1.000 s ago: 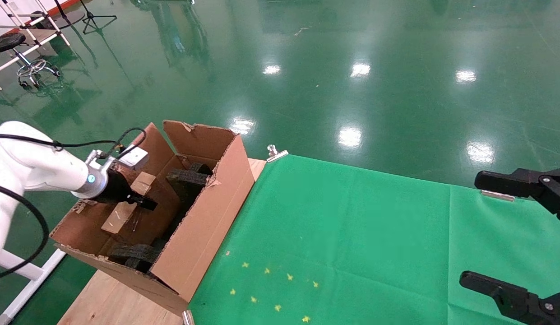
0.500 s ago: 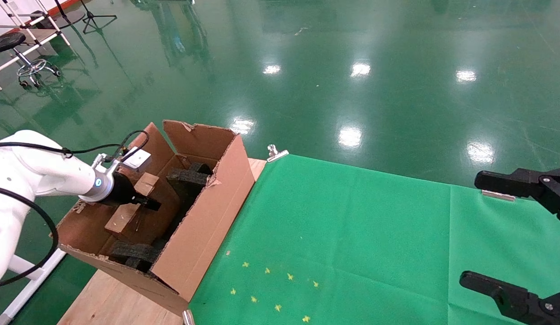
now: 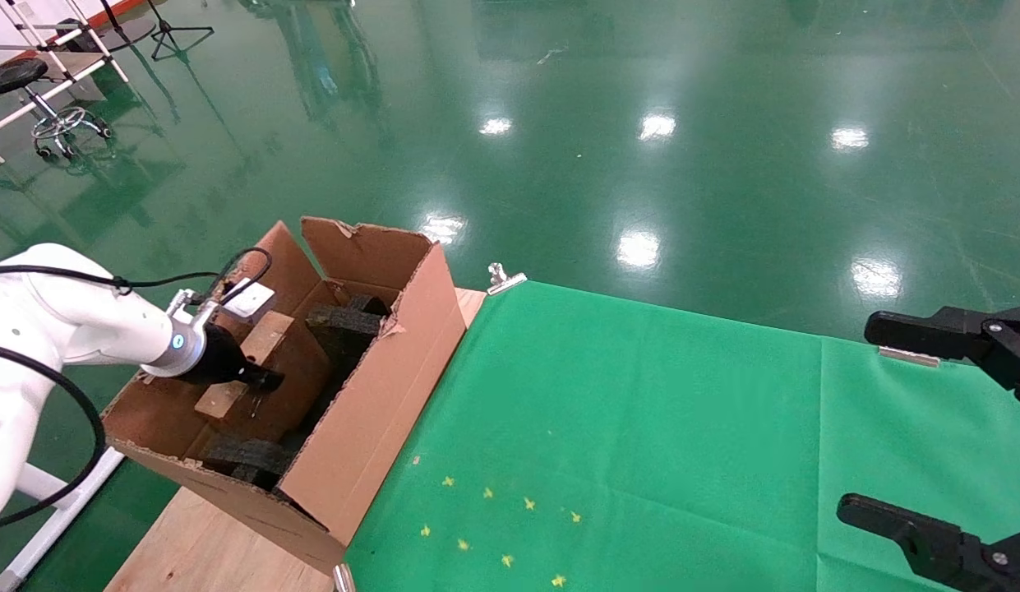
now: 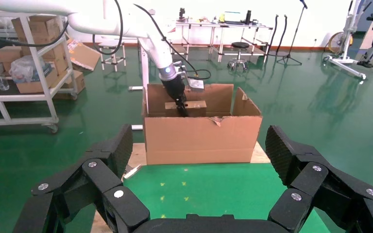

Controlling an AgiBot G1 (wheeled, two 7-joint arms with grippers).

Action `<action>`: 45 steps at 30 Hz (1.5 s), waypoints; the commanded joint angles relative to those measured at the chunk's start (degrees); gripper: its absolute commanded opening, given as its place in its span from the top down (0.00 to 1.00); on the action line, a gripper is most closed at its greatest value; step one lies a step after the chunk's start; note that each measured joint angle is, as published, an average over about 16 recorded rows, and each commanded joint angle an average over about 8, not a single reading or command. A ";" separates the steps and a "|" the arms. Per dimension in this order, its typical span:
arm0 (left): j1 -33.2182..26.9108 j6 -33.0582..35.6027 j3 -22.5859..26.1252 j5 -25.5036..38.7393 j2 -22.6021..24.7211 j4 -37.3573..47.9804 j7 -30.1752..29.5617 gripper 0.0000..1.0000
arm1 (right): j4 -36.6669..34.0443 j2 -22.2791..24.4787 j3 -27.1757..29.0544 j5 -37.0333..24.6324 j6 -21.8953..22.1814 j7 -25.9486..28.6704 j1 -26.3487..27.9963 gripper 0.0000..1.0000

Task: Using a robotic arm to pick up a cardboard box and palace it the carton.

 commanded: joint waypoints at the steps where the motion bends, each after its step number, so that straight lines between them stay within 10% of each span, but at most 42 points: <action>1: 0.01 0.11 0.02 0.06 -0.02 0.03 0.04 0.00 | 0.00 0.00 0.00 0.00 0.00 0.00 0.00 0.00; 45: -5.24 17.15 -11.11 -17.35 -17.94 -21.07 6.58 0.00 | -0.02 0.01 0.00 0.02 0.02 -0.01 -0.01 0.00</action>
